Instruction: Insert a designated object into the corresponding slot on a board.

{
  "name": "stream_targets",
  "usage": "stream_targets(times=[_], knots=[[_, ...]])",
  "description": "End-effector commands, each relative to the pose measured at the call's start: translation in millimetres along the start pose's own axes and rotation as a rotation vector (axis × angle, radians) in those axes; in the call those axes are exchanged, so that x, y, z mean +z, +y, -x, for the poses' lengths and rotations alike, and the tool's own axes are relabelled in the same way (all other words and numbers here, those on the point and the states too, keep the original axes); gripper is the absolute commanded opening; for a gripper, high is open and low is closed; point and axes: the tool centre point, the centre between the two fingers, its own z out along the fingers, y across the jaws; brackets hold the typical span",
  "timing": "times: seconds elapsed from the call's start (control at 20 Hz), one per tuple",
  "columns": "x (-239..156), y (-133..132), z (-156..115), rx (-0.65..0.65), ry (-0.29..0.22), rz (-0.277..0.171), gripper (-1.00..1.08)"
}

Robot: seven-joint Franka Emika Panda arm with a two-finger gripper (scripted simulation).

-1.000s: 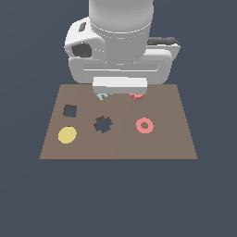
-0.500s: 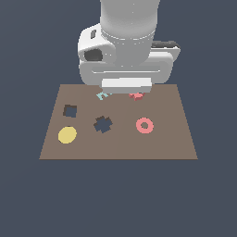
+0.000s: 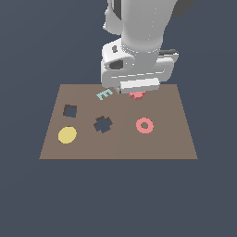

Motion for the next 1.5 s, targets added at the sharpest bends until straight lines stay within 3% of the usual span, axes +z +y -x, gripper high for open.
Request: stream_targets(times=[0.0,0.5,1.45], knots=[[13,-9,11,-0.03,0.001,0.0,1.0],[41,-26,33,-0.09,0.003,0.002,1.0],[61,-25,32,-0.087,0.003,0.004,1.0]])
